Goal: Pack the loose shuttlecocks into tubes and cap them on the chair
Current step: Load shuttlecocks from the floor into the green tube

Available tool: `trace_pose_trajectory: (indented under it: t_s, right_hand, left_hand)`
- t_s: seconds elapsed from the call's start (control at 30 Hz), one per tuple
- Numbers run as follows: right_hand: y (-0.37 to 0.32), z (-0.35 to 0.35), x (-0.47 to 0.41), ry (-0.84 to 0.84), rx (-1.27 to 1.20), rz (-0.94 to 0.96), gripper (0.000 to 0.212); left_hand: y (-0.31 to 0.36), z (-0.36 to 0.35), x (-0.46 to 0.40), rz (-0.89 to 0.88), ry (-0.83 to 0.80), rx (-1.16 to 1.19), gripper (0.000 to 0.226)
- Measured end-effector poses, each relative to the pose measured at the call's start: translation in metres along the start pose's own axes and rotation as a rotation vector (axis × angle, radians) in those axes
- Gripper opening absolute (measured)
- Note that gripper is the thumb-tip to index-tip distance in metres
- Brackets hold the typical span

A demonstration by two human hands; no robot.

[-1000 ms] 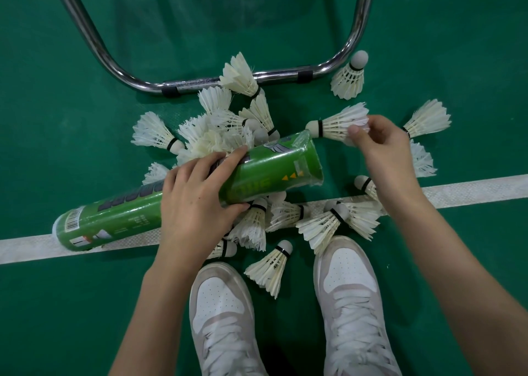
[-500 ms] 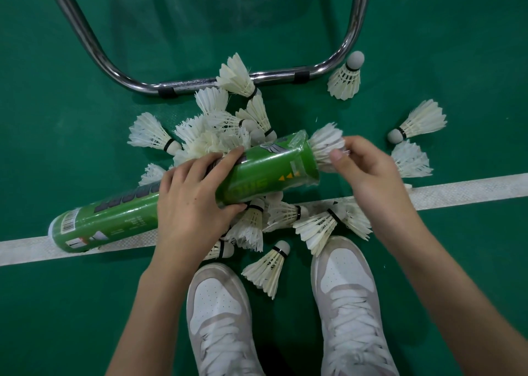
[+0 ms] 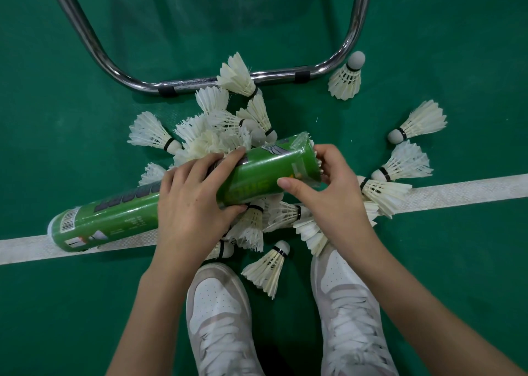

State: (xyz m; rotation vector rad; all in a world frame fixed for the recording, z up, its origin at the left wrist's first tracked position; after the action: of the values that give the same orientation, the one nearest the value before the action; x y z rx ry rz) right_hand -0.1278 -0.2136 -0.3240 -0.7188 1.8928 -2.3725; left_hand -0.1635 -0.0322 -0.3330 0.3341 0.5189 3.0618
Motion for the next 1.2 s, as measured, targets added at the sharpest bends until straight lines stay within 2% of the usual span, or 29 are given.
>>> trace_pose_trajectory:
  t_s: [0.47, 0.8, 1.03, 1.2]
  right_hand:
    - [0.0, 0.001, -0.004, -0.017, -0.042, -0.014, 0.03]
    - [-0.003, 0.0, -0.008, -0.25, -0.154, -0.025, 0.029]
    - [-0.006, 0.006, -0.015, -0.433, -0.091, -0.049, 0.031]
    - [-0.008, 0.006, -0.019, -0.502, -0.073, -0.068, 0.032]
  left_hand:
    - [0.0, -0.001, 0.0, 0.008, -0.021, 0.011, 0.089]
    - [0.001, -0.001, 0.001, 0.007, -0.026, 0.01, 0.087]
    - [-0.002, 0.002, 0.001, -0.011, -0.037, 0.018, 0.087]
    - [-0.002, 0.006, -0.002, -0.009, -0.043, 0.025, 0.086]
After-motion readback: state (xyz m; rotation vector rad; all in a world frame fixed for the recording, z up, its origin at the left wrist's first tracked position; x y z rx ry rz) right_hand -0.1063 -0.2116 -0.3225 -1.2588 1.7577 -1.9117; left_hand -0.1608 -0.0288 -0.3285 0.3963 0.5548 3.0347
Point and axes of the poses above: each hand's wrist, its own x-axis away from the middle knuckle, its own z-axis out of the back of the hand, y = z × x, the point moved 4 cm from there along -x, towards the middle knuckle, and after that the axes turned 13 degrees about -y, right-handed, at the moved point
